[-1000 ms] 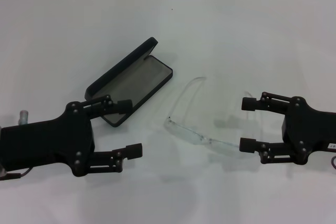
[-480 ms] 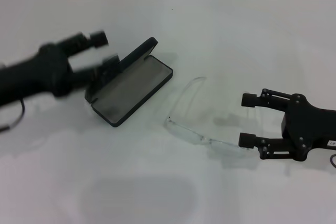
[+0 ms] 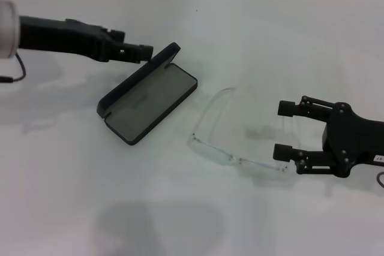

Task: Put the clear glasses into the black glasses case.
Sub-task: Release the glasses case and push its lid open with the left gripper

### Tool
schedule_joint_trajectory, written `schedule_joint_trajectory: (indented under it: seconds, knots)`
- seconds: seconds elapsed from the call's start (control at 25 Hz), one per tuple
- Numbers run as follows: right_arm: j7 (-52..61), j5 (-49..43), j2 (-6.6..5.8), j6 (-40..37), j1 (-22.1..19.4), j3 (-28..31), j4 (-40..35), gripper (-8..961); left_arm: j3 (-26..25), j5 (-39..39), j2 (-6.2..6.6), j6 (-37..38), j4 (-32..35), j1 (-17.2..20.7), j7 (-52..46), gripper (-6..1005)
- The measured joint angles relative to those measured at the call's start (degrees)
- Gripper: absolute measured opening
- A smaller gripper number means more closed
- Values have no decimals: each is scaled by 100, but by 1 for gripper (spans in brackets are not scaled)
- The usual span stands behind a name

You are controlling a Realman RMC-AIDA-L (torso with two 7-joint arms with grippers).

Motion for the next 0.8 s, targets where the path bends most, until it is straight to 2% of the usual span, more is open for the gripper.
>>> schedule_joint_trajectory:
  seconds: [0.2,0.48,0.8]
  knots:
    - [-5,39,0,19,20,-4,54,849,853,1428,1,-87,678,-374,-1017,850]
    - [12,69,-3,20,33,3,160,849,1959,2503,-2,-83,902,-725,-1558,850]
    - [-20,176,-12,21,111,-26,288,849,2320,2880,-17,-233,692,-809,-1783,844]
